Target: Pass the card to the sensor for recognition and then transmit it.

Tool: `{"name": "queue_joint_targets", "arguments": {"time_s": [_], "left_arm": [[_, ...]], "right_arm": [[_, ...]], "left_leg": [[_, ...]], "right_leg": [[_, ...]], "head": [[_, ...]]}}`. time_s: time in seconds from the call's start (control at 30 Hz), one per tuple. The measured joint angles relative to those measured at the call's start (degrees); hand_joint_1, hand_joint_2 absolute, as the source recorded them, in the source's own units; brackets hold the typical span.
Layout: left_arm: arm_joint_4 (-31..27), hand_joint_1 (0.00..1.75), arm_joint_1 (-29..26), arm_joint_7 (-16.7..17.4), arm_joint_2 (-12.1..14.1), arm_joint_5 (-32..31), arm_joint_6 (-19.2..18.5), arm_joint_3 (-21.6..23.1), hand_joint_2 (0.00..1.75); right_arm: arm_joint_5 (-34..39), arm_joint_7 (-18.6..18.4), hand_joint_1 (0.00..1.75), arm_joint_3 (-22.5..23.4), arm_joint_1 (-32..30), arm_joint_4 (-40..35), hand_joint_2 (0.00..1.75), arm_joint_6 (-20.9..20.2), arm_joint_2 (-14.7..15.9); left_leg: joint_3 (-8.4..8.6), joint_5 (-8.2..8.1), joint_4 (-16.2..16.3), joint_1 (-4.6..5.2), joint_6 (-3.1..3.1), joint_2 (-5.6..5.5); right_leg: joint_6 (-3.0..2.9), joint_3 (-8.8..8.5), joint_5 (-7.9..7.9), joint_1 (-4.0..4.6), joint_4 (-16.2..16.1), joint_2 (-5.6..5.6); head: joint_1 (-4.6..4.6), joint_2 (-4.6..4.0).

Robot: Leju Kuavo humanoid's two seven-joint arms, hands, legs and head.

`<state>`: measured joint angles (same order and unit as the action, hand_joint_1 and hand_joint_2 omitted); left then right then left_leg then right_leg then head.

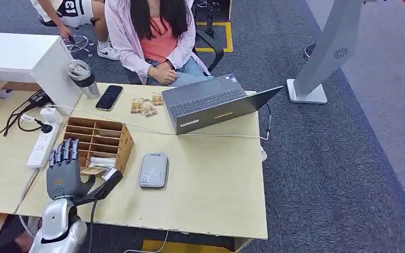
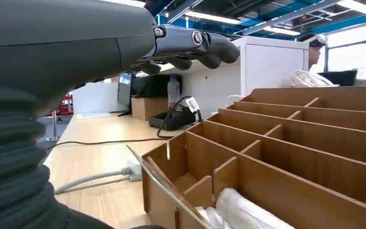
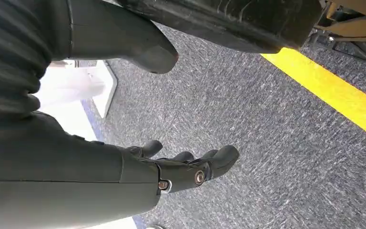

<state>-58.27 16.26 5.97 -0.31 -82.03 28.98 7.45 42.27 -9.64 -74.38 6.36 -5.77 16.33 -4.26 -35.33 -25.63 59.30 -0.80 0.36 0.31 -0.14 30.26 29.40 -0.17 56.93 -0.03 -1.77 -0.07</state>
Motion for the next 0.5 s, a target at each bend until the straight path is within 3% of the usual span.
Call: {"name": "queue_joint_targets", "arguments": {"time_s": [0.5], "left_arm": [[0.0, 0.00, 0.0, -0.1, -0.5, 0.3, -0.1, 0.1, 1.75]], "right_arm": [[0.2, 0.0, 0.00, -0.5, 0.1, 0.0, 1.75, 0.0, 0.0]], "left_leg": [[0.00, 0.00, 0.0, 0.00, 0.00, 0.00]], "right_leg": [[0.00, 0.00, 0.00, 0.00, 0.0, 0.00]], "head": [[0.00, 0.00]]}}
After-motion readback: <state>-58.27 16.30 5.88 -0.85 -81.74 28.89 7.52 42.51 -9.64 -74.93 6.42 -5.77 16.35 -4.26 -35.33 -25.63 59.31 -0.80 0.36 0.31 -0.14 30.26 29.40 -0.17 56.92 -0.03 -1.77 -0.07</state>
